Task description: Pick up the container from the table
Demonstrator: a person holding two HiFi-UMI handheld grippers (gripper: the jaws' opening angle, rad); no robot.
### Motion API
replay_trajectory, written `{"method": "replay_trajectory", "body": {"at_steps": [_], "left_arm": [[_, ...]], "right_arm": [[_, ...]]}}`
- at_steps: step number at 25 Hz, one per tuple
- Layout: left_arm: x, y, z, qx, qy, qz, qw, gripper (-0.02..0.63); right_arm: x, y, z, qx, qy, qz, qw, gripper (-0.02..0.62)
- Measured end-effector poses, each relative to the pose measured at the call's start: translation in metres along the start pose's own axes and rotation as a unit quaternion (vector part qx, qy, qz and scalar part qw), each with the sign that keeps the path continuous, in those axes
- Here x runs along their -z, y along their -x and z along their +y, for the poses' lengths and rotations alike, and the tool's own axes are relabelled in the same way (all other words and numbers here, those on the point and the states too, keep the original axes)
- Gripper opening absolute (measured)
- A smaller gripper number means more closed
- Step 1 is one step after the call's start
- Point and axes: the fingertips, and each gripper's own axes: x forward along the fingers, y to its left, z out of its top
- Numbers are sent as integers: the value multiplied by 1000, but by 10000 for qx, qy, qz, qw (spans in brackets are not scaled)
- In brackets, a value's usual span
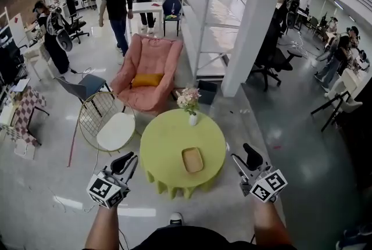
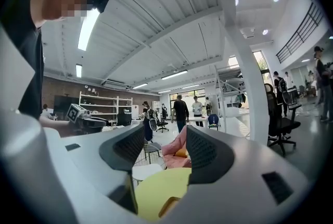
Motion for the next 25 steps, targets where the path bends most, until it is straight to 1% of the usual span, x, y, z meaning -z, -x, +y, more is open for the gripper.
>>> {"method": "replay_trajectory", "body": {"at_steps": [2, 5, 11, 14, 18, 22, 25], "left_arm": [[-2, -4, 6, 4, 53, 4, 10000, 71], [-1, -12, 18, 45, -9, 6, 10000, 71], [-5, -24, 35, 112, 54, 70, 9999, 71], [-2, -31, 43, 158, 3, 77, 9998, 71], [-3, -41, 52, 251, -22, 125, 9996, 71], [-13, -47, 54, 266, -9, 77, 9996, 71], [-24, -49, 53, 344, -7, 26, 9994, 71]], "right_arm": [[-1, -7, -4, 29, -23, -15, 10000, 238], [-3, -16, -9, 79, -21, -31, 10000, 238], [-5, -32, -16, 242, 121, 78, 9996, 238], [-6, -41, -18, 320, 149, 75, 9993, 238], [-10, -49, -20, 445, 120, 31, 9989, 238], [-17, -50, -20, 517, 108, 16, 9986, 236], [-25, -49, -25, 702, -81, -28, 9975, 214]]}}
